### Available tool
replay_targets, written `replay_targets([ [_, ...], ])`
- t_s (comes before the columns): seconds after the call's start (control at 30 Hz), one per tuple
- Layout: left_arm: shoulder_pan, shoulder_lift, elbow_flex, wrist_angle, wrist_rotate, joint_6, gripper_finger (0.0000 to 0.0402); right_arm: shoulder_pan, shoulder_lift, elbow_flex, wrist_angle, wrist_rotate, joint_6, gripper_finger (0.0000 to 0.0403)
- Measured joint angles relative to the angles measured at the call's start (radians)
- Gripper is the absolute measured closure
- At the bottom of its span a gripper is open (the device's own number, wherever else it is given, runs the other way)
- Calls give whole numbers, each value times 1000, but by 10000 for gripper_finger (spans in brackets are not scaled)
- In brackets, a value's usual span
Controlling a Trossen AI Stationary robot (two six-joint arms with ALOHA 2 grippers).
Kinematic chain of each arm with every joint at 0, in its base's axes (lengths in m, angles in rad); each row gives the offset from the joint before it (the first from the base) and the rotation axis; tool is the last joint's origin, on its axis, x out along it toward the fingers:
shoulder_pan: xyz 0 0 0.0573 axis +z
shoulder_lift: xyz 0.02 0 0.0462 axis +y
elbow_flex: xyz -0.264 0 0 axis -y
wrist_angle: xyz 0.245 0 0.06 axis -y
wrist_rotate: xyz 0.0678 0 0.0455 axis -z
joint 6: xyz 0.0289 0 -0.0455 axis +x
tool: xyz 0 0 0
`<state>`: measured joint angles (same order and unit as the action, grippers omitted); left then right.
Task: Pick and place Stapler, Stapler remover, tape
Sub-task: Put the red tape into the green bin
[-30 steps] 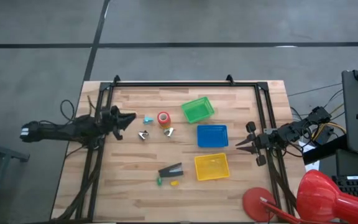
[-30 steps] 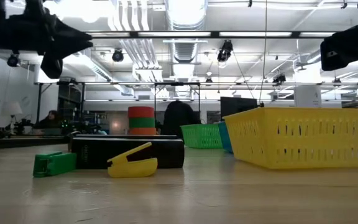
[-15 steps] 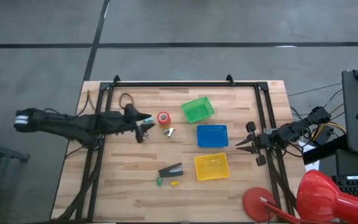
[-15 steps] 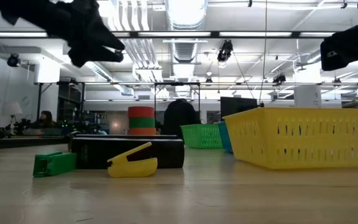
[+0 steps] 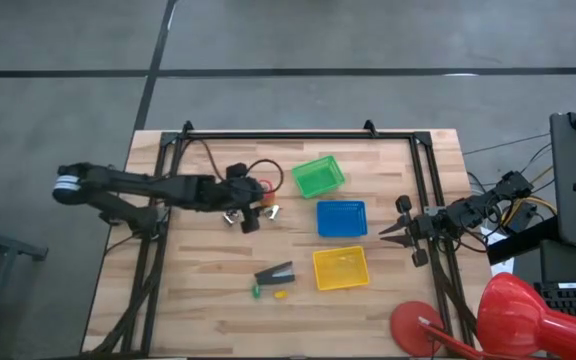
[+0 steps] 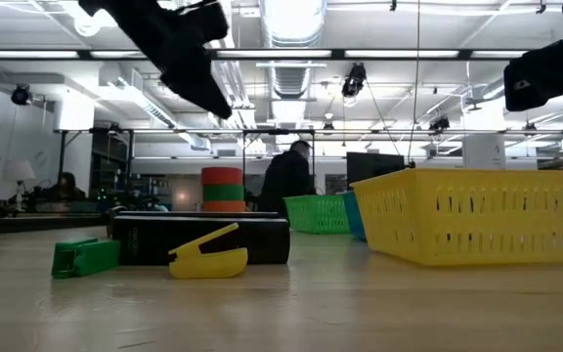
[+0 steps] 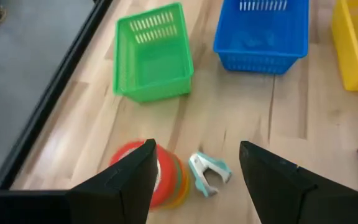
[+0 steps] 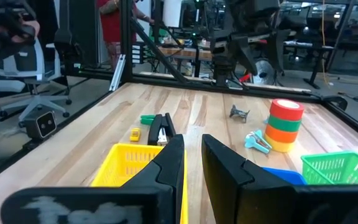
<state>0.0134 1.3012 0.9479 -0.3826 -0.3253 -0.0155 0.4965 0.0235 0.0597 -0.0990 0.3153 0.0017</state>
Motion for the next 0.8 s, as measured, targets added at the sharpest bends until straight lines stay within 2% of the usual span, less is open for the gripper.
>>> replay_targets([
  [0.3, 104, 130, 39, -96, 93, -3, 172, 0, 0, 0, 0, 0, -3, 351],
  [0.43, 110, 133, 34, -89, 56, 9, 172, 0, 0, 0, 0, 0, -7, 351],
  [0.8, 138, 146, 31, -89, 57, 0, 172, 0, -1, 0, 0, 0, -2, 351],
])
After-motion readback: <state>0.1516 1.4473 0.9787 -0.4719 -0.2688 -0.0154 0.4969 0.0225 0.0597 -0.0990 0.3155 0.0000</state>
